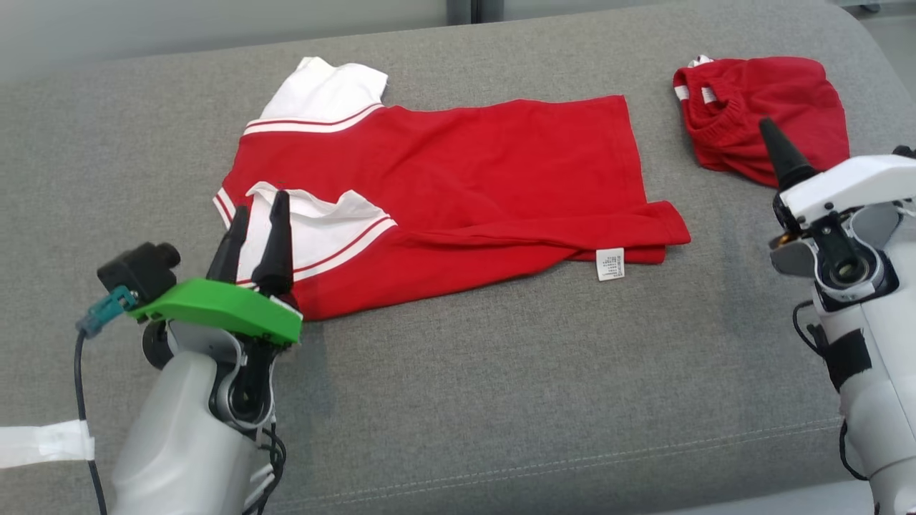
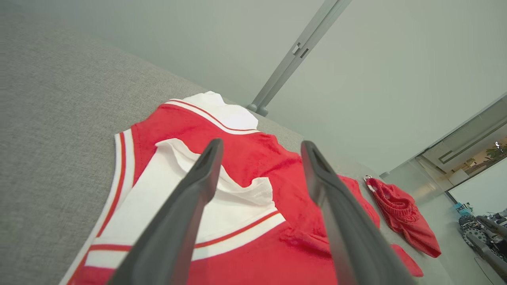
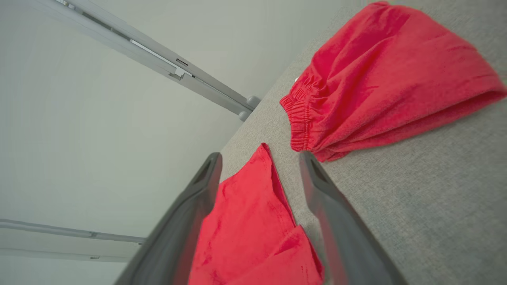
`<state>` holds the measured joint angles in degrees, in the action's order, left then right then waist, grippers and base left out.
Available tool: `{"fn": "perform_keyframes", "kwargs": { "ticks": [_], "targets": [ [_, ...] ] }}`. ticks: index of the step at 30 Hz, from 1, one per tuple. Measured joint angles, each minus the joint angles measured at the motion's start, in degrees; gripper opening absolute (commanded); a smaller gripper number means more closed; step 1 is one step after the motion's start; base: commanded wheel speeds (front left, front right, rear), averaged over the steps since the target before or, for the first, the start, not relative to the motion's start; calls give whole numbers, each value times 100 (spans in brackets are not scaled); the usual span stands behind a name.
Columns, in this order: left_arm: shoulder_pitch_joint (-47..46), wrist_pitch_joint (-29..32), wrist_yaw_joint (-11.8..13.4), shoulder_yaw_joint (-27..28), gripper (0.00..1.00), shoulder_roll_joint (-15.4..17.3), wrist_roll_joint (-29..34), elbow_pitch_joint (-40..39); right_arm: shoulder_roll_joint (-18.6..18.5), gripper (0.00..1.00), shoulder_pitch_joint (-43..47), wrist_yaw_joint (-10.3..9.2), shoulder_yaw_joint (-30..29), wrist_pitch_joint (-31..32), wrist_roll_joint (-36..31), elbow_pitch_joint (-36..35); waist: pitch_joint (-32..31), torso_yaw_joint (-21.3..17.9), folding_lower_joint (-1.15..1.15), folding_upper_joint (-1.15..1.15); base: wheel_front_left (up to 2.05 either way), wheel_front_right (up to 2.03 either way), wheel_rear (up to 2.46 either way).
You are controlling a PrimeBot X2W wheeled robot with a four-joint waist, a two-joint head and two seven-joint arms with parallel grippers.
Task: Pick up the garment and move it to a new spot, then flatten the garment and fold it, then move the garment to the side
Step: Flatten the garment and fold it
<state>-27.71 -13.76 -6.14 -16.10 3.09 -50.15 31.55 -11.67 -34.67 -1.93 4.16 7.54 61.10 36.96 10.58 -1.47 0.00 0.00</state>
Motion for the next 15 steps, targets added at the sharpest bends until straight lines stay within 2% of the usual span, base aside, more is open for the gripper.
{"fn": "perform_keyframes", "kwargs": {
  "ticks": [4,15],
  "targets": [
    [321,-10,-25,-82,100,0,65,-44,-108,100,380,140,90,-398,-318,-132,-108,72,0,0,0,0,0],
    [1238,-18,-23,-21,100,35,108,-33,94,100,1047,242,370,-1004,-683,-399,-246,169,0,0,0,0,0]
  ]
}}
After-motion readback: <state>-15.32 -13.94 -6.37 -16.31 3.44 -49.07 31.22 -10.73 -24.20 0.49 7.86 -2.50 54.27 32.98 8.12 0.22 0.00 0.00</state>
